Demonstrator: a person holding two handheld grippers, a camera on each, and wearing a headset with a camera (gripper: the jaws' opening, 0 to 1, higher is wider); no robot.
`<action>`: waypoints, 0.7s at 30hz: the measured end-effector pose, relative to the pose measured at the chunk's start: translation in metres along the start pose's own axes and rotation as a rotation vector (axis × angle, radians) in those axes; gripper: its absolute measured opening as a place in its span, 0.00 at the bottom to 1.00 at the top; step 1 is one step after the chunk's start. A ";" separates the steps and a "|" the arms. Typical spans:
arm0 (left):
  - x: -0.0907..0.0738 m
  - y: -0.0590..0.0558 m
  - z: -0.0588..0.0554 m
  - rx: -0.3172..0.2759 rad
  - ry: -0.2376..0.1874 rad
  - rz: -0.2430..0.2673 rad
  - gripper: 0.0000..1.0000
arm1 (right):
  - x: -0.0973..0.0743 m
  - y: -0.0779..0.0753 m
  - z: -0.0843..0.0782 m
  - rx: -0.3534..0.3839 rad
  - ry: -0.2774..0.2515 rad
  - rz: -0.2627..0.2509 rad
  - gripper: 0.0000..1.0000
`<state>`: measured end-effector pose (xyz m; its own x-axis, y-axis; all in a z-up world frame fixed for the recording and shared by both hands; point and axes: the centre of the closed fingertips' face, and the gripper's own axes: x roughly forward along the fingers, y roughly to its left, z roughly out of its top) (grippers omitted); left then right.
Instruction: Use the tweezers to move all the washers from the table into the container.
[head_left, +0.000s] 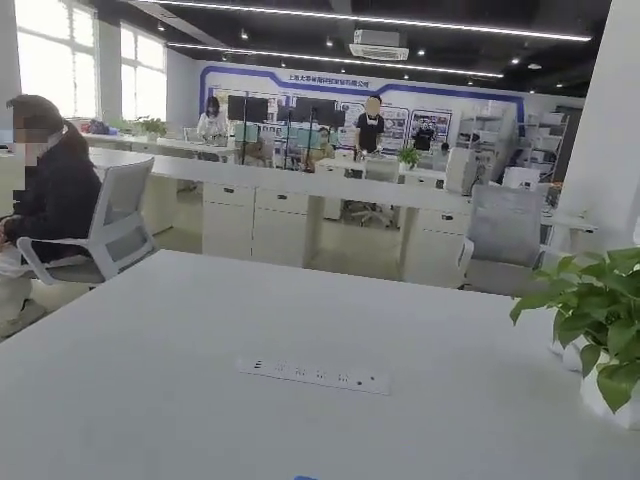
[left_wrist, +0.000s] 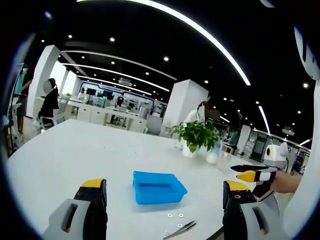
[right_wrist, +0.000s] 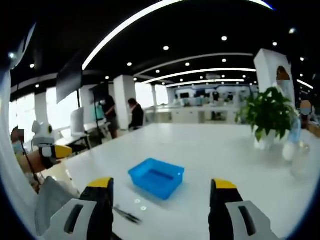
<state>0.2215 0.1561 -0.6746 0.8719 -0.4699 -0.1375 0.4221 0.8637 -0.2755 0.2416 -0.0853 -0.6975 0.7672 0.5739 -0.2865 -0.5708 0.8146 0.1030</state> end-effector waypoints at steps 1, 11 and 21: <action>0.000 0.000 0.000 -0.001 -0.001 0.001 0.99 | 0.000 0.000 0.000 0.000 0.000 0.001 0.76; 0.000 -0.002 0.001 0.001 0.002 0.000 0.99 | 0.001 -0.002 0.000 -0.005 -0.001 0.000 0.76; -0.002 -0.005 0.000 0.000 0.005 -0.005 0.99 | 0.001 0.000 0.001 -0.008 0.001 0.002 0.76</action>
<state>0.2182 0.1528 -0.6727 0.8685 -0.4751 -0.1411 0.4263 0.8614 -0.2763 0.2431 -0.0847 -0.6974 0.7658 0.5755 -0.2872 -0.5748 0.8127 0.0957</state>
